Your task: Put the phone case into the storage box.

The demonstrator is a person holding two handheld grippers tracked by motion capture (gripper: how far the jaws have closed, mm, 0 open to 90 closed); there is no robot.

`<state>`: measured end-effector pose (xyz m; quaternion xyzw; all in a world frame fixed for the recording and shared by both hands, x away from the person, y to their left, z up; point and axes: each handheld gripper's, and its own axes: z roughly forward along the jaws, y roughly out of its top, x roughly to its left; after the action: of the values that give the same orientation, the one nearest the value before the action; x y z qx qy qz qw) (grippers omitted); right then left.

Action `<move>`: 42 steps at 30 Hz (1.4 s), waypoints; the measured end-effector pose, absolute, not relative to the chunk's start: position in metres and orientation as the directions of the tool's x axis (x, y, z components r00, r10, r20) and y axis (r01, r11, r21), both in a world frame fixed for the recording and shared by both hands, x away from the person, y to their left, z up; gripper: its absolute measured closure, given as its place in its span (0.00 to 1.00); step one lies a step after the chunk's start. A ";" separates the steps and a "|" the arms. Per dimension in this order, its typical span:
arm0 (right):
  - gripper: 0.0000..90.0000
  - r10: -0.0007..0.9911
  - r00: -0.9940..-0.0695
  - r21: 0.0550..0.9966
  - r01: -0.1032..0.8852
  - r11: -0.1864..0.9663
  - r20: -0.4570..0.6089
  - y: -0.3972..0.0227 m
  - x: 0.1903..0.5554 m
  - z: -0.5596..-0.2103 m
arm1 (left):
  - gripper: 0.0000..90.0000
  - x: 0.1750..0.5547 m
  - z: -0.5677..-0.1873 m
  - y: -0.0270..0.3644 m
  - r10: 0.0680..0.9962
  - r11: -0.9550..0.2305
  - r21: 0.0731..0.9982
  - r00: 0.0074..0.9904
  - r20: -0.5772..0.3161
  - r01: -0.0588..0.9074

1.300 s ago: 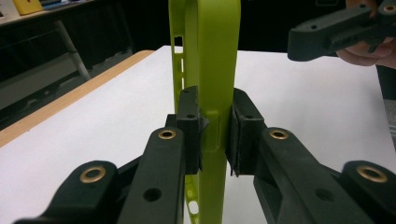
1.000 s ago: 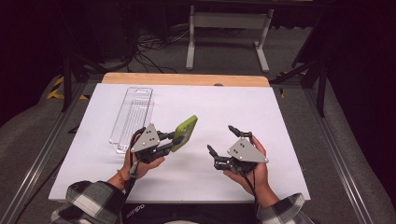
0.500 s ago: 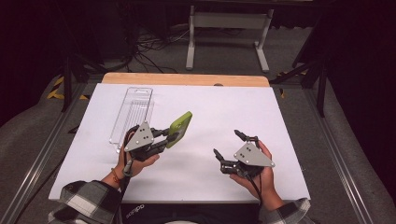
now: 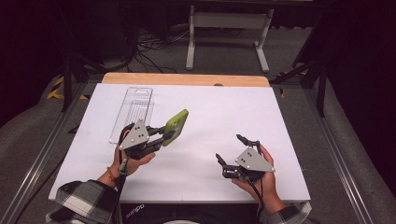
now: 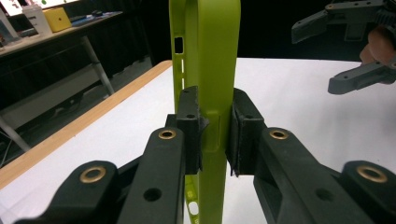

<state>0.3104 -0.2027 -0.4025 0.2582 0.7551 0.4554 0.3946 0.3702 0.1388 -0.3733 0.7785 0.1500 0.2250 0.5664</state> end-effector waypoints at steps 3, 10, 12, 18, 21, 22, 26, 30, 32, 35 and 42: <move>0.14 0.749 -0.552 0.889 0.029 0.457 -0.367 -0.206 0.309 -0.405 | 0.87 0.371 -0.372 0.142 0.496 -0.306 0.952 0.850 0.178 -0.021; 0.14 0.752 -0.546 0.885 0.040 0.465 -0.370 -0.211 0.308 -0.409 | 0.87 0.372 -0.366 0.150 0.508 -0.287 0.958 0.844 0.174 -0.025; 0.14 0.754 -0.544 0.884 0.043 0.465 -0.370 -0.212 0.308 -0.410 | 0.87 0.372 -0.364 0.153 0.508 -0.289 0.957 0.843 0.177 -0.026; 0.14 0.753 -0.544 0.883 0.046 0.467 -0.370 -0.212 0.309 -0.410 | 0.87 0.372 -0.360 0.160 0.521 -0.285 0.958 0.834 0.180 -0.029; 0.14 0.751 -0.547 0.882 0.049 0.468 -0.369 -0.212 0.309 -0.411 | 0.87 0.373 -0.357 0.165 0.537 -0.263 0.964 0.825 0.174 -0.032; 0.14 0.752 -0.547 0.883 0.050 0.467 -0.367 -0.212 0.310 -0.411 | 0.87 0.373 -0.356 0.167 0.536 -0.267 0.963 0.827 0.173 -0.029; 0.14 0.755 -0.542 0.882 0.050 0.468 -0.369 -0.212 0.310 -0.412 | 0.87 0.373 -0.353 0.174 0.549 -0.258 0.966 0.817 0.174 -0.032; 0.14 0.755 -0.540 0.882 0.051 0.469 -0.370 -0.212 0.311 -0.412 | 0.87 0.373 -0.350 0.181 0.561 -0.247 0.968 0.810 0.172 -0.035; 0.14 0.754 -0.542 0.881 0.054 0.471 -0.370 -0.212 0.311 -0.412 | 0.87 0.374 -0.349 0.186 0.570 -0.238 0.971 0.804 0.167 -0.033; 0.14 0.753 -0.542 0.880 0.052 0.473 -0.373 -0.212 0.311 -0.412 | 0.87 0.375 -0.350 0.188 0.575 -0.234 0.972 0.803 0.160 -0.026; 0.14 0.751 -0.541 0.876 0.054 0.479 -0.378 -0.211 0.311 -0.413 | 0.87 0.377 -0.348 0.196 0.586 -0.236 0.971 0.794 0.166 -0.029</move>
<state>0.3112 -0.2114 -0.4133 0.2642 0.7617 0.4364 0.3995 0.3770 0.1955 -0.3483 0.7415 0.1877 0.2608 0.5890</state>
